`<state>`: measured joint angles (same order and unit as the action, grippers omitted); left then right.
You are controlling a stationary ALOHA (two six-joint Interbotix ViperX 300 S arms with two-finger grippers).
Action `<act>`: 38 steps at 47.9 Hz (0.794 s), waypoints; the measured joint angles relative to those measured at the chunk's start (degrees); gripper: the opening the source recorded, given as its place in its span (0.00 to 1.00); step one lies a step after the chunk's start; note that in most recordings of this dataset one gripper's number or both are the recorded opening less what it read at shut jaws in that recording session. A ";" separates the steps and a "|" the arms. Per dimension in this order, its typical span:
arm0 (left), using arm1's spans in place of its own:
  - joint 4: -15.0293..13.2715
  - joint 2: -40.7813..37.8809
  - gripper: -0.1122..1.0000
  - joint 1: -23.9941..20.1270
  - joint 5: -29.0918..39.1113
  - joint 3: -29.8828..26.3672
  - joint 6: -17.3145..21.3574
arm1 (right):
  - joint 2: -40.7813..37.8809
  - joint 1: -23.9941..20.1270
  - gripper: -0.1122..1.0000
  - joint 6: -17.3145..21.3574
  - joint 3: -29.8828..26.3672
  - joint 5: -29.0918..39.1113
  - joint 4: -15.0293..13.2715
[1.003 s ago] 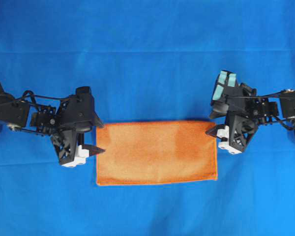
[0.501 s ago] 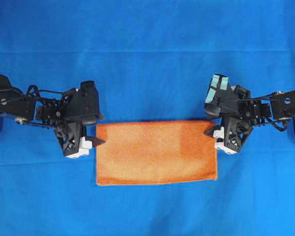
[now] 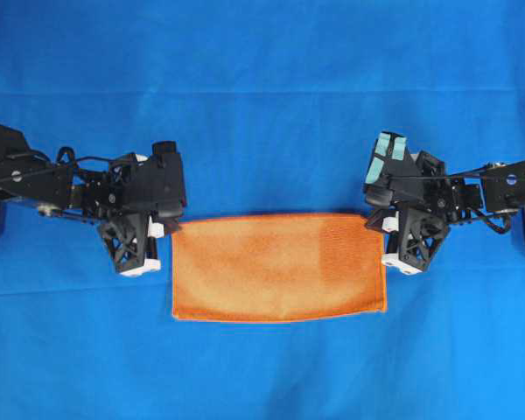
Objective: Fold the orange towel.
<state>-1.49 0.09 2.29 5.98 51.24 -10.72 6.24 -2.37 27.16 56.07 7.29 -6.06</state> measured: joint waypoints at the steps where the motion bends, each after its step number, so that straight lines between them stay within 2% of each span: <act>1: 0.00 0.00 0.11 -0.26 0.00 0.09 0.00 | 0.00 -0.09 0.12 0.00 0.00 0.00 -0.09; 16: 0.09 2.37 0.11 -4.13 2.37 -0.79 -0.18 | 3.69 -0.09 0.12 0.26 0.00 0.26 0.00; 29: 0.09 9.93 0.11 -3.43 9.23 -3.52 -2.81 | 13.71 -0.09 0.12 0.18 0.00 4.13 -0.09; 38: 0.09 15.91 0.11 -2.64 9.93 -3.87 -3.43 | 20.04 -0.44 0.12 0.18 -0.62 8.70 -0.09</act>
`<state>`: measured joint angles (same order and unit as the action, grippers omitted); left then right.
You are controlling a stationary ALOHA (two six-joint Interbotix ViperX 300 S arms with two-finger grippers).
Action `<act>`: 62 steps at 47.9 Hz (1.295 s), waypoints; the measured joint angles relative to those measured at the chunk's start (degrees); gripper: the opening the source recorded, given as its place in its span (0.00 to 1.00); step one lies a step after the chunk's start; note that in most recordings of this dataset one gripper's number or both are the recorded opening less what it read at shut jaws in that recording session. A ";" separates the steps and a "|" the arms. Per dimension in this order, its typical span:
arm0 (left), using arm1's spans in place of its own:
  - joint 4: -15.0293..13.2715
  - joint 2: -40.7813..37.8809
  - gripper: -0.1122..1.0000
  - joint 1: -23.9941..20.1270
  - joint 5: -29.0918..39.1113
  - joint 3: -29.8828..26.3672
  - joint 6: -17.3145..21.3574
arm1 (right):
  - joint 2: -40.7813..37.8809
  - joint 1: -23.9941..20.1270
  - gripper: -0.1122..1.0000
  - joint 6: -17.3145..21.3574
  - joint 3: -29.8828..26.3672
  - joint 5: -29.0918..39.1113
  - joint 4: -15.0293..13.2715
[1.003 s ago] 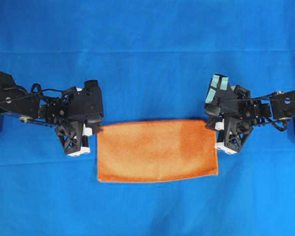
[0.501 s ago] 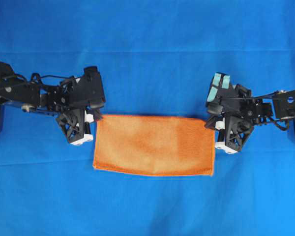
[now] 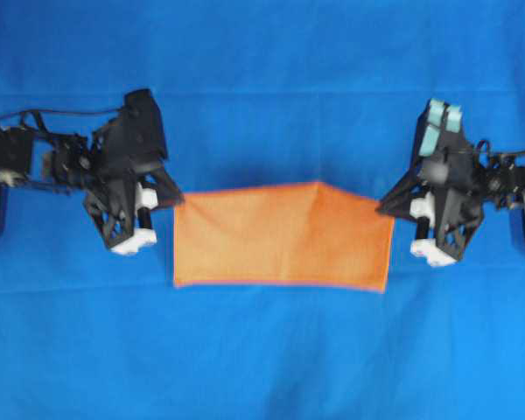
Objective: Fold the orange towel.
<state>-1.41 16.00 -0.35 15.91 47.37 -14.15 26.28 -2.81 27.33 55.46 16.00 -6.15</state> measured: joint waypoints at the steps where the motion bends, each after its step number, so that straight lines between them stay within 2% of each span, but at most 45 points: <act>1: 0.00 0.62 0.11 0.09 0.00 0.00 -0.09 | 0.70 0.00 0.12 0.00 -0.18 0.53 0.00; 16: 0.00 6.06 0.11 0.70 -1.76 0.09 -0.09 | 8.70 -0.09 0.12 -0.18 -0.97 2.72 -0.09; 26: -0.09 6.15 0.11 0.97 -3.25 0.09 -0.09 | 8.96 -0.09 0.12 -0.18 -0.97 2.81 -1.05; 33: -0.09 5.80 0.11 2.90 -6.50 0.09 -0.18 | 8.00 0.88 0.12 -0.18 -0.97 2.81 -2.46; 40: 0.00 3.34 0.11 5.89 -11.60 0.09 0.00 | 5.80 5.63 0.12 -0.18 -1.32 2.90 -4.31; 45: 0.00 0.62 0.11 7.29 -15.64 -0.88 0.53 | 3.60 10.55 0.12 -0.26 -2.37 2.90 -5.98; 56: 0.00 -7.47 0.11 10.02 -19.51 -7.21 2.46 | -1.76 19.42 0.12 -0.26 -5.71 2.02 -10.37; 62: 0.00 -12.83 0.11 11.16 -19.78 -12.57 4.83 | -5.36 22.24 0.12 -0.44 -8.44 -0.35 -12.48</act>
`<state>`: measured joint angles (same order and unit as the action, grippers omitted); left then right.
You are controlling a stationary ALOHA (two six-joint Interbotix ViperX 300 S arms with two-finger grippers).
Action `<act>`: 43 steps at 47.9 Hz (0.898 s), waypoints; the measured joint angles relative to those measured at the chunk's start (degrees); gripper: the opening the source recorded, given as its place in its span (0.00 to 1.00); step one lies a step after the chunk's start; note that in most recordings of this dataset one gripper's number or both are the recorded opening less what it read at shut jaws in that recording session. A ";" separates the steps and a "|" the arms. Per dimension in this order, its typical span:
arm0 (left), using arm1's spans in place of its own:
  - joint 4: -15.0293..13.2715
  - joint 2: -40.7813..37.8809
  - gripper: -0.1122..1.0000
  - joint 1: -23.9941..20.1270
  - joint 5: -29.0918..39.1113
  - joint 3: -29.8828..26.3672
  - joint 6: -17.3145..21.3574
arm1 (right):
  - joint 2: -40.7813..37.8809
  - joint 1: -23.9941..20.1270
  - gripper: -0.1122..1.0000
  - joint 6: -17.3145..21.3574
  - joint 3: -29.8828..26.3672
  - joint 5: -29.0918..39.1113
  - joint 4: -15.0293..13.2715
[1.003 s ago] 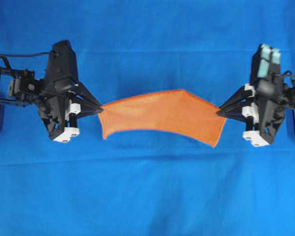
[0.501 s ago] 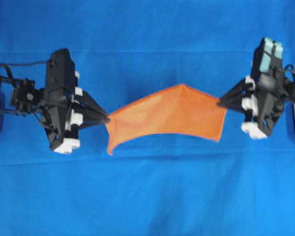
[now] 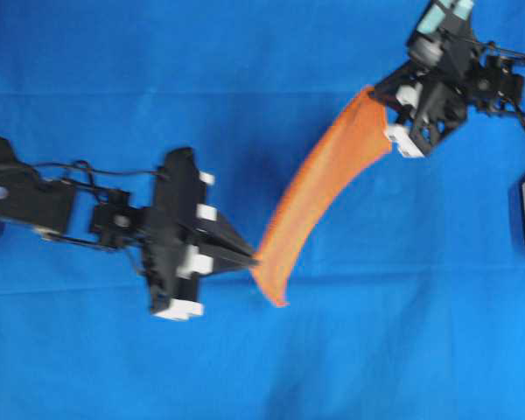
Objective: Fold the orange towel.
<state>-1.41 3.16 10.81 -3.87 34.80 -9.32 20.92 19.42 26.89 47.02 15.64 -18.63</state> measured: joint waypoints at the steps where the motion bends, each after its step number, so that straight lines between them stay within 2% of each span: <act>1: 0.00 -0.88 0.11 0.26 0.00 -0.79 0.44 | -0.62 0.35 0.12 0.09 -0.44 -0.35 -0.26; 12: 0.00 -7.21 0.11 0.79 0.79 -7.91 4.22 | -8.35 1.85 0.12 -0.26 -7.47 -2.64 -2.29; 23: 0.00 -8.79 0.11 0.70 1.14 -10.28 4.92 | -11.51 1.76 0.12 -0.26 -11.07 -2.72 -2.81; 32: 0.09 -12.13 0.11 0.70 0.44 -13.89 5.63 | -9.76 1.76 0.12 -0.26 -8.70 -2.02 -2.90; 43: 0.09 -19.78 0.11 0.70 0.18 -23.55 13.71 | -0.97 2.37 0.12 0.18 -1.14 -0.35 -2.90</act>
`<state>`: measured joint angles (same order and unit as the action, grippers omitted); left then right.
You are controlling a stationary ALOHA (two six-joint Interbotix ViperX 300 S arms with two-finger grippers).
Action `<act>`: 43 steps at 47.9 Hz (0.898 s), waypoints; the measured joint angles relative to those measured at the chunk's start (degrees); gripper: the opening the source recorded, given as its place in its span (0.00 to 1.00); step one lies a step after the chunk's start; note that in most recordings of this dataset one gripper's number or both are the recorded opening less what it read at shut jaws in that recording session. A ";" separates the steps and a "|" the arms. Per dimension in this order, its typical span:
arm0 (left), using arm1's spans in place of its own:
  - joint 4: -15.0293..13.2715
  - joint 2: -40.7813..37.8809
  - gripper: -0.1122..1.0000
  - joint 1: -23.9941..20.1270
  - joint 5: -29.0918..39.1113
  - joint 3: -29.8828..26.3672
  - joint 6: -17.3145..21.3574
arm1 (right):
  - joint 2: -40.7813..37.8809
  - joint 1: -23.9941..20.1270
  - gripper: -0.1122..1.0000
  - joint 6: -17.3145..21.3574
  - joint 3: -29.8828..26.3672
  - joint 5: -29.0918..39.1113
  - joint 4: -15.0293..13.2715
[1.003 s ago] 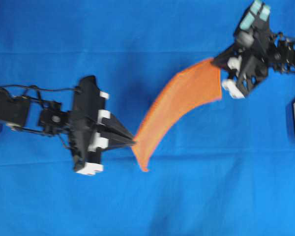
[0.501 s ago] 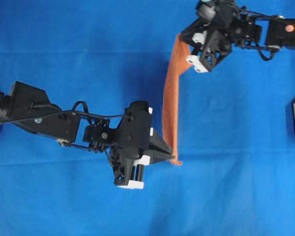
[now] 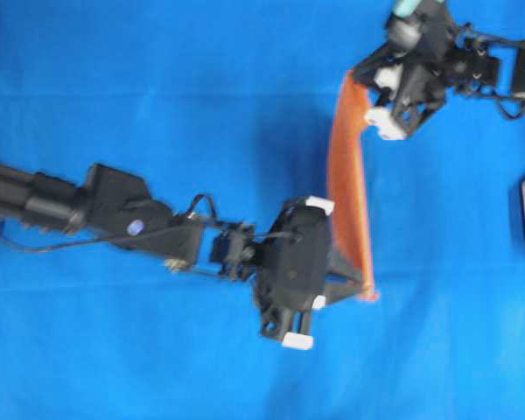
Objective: Fold the orange towel.
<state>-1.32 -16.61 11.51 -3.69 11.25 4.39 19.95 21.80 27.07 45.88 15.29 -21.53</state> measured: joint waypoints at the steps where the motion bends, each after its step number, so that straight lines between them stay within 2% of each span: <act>1: 0.09 -0.53 0.11 -0.09 0.00 -0.88 0.44 | 0.79 0.09 0.12 0.00 0.62 0.35 0.00; 9: 0.09 -3.87 0.11 -0.09 0.00 -5.19 2.46 | 4.92 0.18 0.12 0.09 3.34 1.76 0.00; 18: 0.00 -4.13 0.11 -0.18 -0.09 -3.87 2.46 | 2.37 0.26 0.12 0.18 2.81 0.70 0.00; 25: -0.09 -2.81 0.11 -0.09 -1.14 1.85 0.79 | -4.83 0.26 0.12 0.00 -0.35 -1.93 0.00; 37: -0.35 2.46 0.11 0.62 -6.15 16.08 -8.44 | -17.23 -0.62 0.12 -0.35 -8.09 -3.87 0.00; 43: -0.44 3.60 0.11 1.41 -10.20 21.97 -11.78 | -21.09 -1.76 0.12 -0.35 -11.25 -4.04 0.00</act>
<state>-1.76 -13.01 12.92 -13.89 33.22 -7.38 -1.14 20.04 26.72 34.63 11.25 -21.53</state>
